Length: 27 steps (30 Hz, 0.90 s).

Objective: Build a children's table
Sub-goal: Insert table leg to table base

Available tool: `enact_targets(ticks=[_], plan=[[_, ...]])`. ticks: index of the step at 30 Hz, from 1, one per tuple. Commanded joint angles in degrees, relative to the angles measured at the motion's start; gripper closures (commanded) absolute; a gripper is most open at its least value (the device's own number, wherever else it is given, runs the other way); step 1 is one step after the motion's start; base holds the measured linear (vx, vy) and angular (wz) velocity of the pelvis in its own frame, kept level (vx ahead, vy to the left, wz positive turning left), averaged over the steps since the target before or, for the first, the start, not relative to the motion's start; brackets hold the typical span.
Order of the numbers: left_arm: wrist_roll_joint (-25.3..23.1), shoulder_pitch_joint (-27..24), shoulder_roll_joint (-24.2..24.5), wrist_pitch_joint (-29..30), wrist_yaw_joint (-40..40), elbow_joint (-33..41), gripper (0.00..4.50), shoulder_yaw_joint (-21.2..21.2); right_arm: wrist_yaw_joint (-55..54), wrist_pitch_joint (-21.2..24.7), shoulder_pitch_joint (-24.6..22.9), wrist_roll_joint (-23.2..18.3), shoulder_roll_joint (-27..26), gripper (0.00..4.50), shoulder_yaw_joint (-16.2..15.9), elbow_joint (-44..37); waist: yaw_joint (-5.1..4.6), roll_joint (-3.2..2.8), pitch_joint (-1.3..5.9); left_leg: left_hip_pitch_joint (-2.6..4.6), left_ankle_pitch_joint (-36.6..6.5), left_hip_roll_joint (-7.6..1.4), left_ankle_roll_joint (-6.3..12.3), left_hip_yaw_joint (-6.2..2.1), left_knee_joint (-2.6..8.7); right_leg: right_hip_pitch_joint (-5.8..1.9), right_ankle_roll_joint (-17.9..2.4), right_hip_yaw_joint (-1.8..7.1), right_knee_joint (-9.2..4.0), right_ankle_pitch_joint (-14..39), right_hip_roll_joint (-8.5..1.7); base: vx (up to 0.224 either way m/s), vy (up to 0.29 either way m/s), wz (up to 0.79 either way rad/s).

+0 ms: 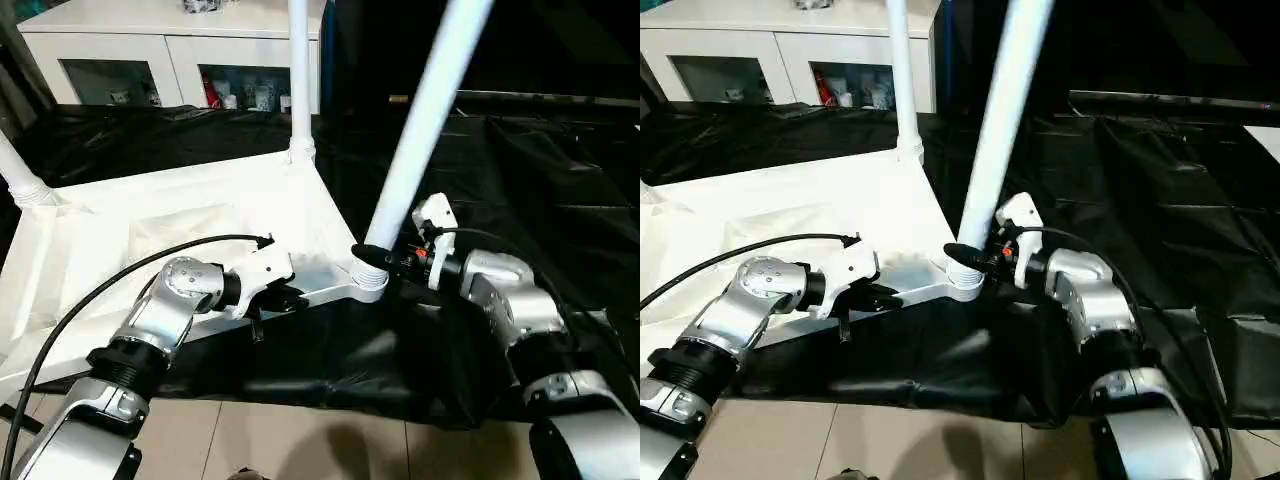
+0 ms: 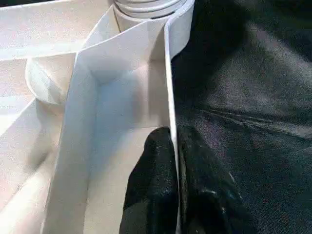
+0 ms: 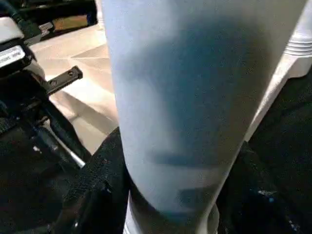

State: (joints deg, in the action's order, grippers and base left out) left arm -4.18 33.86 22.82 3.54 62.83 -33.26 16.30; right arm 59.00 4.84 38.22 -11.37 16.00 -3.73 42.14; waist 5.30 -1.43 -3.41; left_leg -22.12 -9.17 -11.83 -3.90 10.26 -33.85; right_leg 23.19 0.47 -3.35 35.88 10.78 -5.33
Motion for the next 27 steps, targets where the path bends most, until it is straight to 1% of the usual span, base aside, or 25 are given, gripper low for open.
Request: enact_targets(ticks=[1,4,5,7,8,10,11,12,13,14,16,17,19,25,27], plan=[[0.75,0.45,-0.16,-2.65,-0.25,0.71,4.5,-0.3,3.49,1.69,-1.19,3.0,-0.13,2.6,-4.51,2.35,0.18,1.17,4.0,0.86,-13.97,-1.17,1.43,-0.05,4.06,-2.33,-12.35,2.01,-4.77,15.95,-2.77,0.0,0.0,0.0],[0.72,0.44,-0.17,-2.85,-0.21,0.72,4.5,-0.2,4.29,1.27,-0.98,4.25,0.18,2.6,-5.78,3.71,0.15,1.17,3.96,0.86,-14.51,-1.16,1.3,-0.06,4.1,-2.28,-12.45,2.01,-4.78,16.38,-2.77,0.0,0.0,0.0],[0.74,0.38,-0.15,-2.92,-0.17,0.79,4.5,-0.16,4.52,0.92,-1.16,4.73,0.35,2.6,-6.24,4.13,0.21,1.09,3.95,0.97,-14.97,-1.2,1.08,-0.08,4.14,-2.21,-12.42,2.03,-4.89,16.8,-2.8,0.0,0.0,0.0],[0.77,0.33,-0.14,-3.01,-0.13,0.84,4.5,-0.15,4.89,0.65,-1.48,5.12,0.49,2.6,-6.46,4.47,0.17,1.15,3.93,0.93,-15.2,-1.2,0.96,-0.1,4.19,-2.24,-12.36,2.03,-4.85,16.8,-2.79,0.0,0.0,0.0],[0.74,0.34,-0.16,-3.11,-0.12,0.79,4.5,-0.14,5.13,0.09,-2.0,5.32,0.54,2.6,-6.32,4.85,0.22,1.13,3.95,1.04,-15.47,-1.22,0.86,-0.1,4.2,-2.18,-12.33,2.03,-4.91,17.0,-2.8,0.0,0.0,0.0],[0.71,0.35,-0.23,-3.25,-0.11,0.73,4.5,-0.14,5.43,-0.4,-2.67,5.17,0.65,2.6,-6.14,5.03,0.26,1.19,3.9,1.02,-16.2,-1.24,0.79,-0.13,4.27,-2.21,-12.07,2.06,-4.98,17.55,-2.8,0.0,0.0,0.0],[0.71,0.33,-0.27,-3.32,-0.11,0.72,4.5,-0.15,5.42,-0.45,-2.98,4.94,0.66,2.6,-5.92,5.07,0.3,0.98,3.92,1.11,-16.55,-1.27,0.64,-0.19,4.3,-2.14,-12.01,2.07,-5.01,17.76,-2.85,0.0,0.0,0.0],[0.7,0.31,-0.31,-3.41,-0.11,0.71,4.5,-0.13,5.37,-0.47,-3.25,4.61,0.65,2.6,-5.62,5.2,0.26,1.13,3.94,1.08,-16.79,-1.25,0.56,-0.18,4.33,-2.19,-11.98,2.07,-5.03,17.73,-2.76,0.0,0.0,0.0],[0.7,0.3,-0.32,-3.46,-0.12,0.71,4.5,-0.11,5.31,-0.49,-3.38,4.4,0.65,2.6,-5.44,5.32,0.32,1.17,3.94,1.12,-16.91,-1.26,0.58,-0.17,4.33,-2.17,-11.99,2.09,-5.08,17.75,-2.8,0.0,0.0,0.0],[0.77,0.34,-0.38,-3.68,-0.11,0.64,4.5,-0.08,5.39,-0.5,-3.46,3.97,0.6,2.6,-5.03,5.59,0.34,0.95,3.94,1.16,-17.09,-1.27,0.48,-0.23,4.37,-2.17,-12.01,2.07,-5.04,17.89,-2.81,0.0,0.0,0.0],[0.82,0.38,-0.43,-3.83,-0.1,0.58,4.5,-0.05,5.49,-0.5,-3.48,3.69,0.57,2.6,-4.78,5.77,0.43,1.09,4.01,1.18,-17.11,-1.28,0.51,-0.17,4.33,-2.16,-12.22,2.08,-5.03,17.25,-2.76,0.0,0.0,0.0],[0.75,0.52,-0.5,-4.06,-0.19,0.36,4.5,0.05,5.55,-0.55,-3.48,3.17,0.47,2.6,-3.99,6.29,0.44,1.0,4.0,1.16,-17.15,-1.29,0.5,-0.19,4.35,-2.16,-12.27,2.08,-5.01,17.23,-2.76,0.0,0.0,0.0],[0.64,0.6,-0.56,-4.14,-0.26,0.28,4.5,0.08,5.48,-0.7,-3.45,3.14,0.5,2.6,-3.68,6.69,0.53,0.99,4.02,1.16,-17.23,-1.32,0.42,-0.21,4.39,-2.19,-12.44,2.06,-4.98,16.87,-2.75,0.0,0.0,0.0],[0.9,0.81,-0.6,-4.88,0.72,0.04,4.5,0.21,6.51,-0.72,-3.57,3.01,0.53,2.6,-3.9,7.08,0.68,1.1,4.01,1.21,-17.68,-1.32,0.42,-0.18,4.41,-2.14,-12.46,2.05,-5.06,17.33,-2.76,0.0,0.0,0.0],[1.59,0.69,-0.35,-6.24,2.76,0.18,4.5,0.55,8.08,-0.51,-3.74,3.06,0.61,2.6,-4.35,6.78,0.76,1.13,4.01,1.18,-18.06,-1.3,0.4,-0.2,4.44,-2.18,-12.01,2.05,-5.18,18.31,-2.82,0.0,0.0,0.0]])
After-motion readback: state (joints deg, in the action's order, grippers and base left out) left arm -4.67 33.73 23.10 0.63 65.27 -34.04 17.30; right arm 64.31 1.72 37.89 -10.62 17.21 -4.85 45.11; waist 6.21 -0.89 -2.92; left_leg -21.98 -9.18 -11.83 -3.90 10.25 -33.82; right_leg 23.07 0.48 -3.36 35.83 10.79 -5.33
